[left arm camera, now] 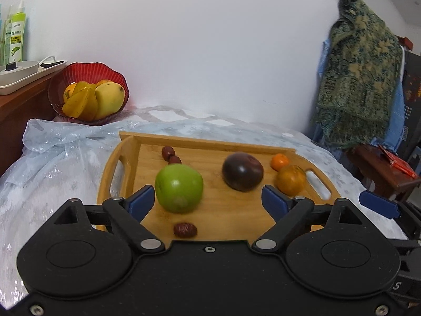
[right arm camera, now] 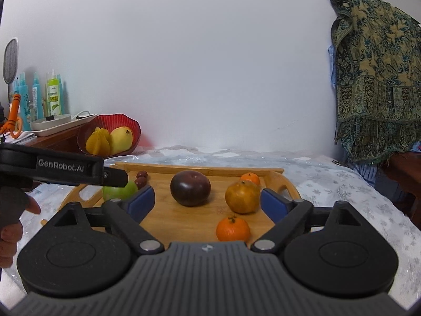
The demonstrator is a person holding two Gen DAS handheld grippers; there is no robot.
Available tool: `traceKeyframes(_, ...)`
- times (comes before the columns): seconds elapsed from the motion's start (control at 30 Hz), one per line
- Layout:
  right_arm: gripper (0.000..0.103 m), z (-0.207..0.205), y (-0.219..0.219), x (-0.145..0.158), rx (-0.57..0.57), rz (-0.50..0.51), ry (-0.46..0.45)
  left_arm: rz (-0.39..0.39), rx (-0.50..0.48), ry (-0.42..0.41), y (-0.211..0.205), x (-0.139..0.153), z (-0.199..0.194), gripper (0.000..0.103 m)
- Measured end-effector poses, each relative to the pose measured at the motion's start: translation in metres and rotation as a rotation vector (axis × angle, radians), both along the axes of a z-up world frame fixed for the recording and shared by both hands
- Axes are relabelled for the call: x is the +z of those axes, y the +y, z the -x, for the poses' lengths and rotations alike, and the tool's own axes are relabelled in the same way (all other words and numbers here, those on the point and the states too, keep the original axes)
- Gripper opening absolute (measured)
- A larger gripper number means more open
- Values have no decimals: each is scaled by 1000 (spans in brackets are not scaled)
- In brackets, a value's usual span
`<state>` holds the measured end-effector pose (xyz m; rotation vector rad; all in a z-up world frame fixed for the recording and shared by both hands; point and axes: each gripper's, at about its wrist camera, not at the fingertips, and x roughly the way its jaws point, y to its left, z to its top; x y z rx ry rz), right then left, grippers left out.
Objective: Organize fruits
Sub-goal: 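Withdraw both open tools from the tray toward the last fruits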
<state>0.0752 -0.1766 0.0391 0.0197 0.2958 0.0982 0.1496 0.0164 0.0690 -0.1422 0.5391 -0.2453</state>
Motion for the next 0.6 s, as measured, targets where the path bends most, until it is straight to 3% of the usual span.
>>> traceKeyframes(0.6, 102, 51, -5, -28, -91, 44, 22, -62, 2, -22, 0, -33, 92, 93)
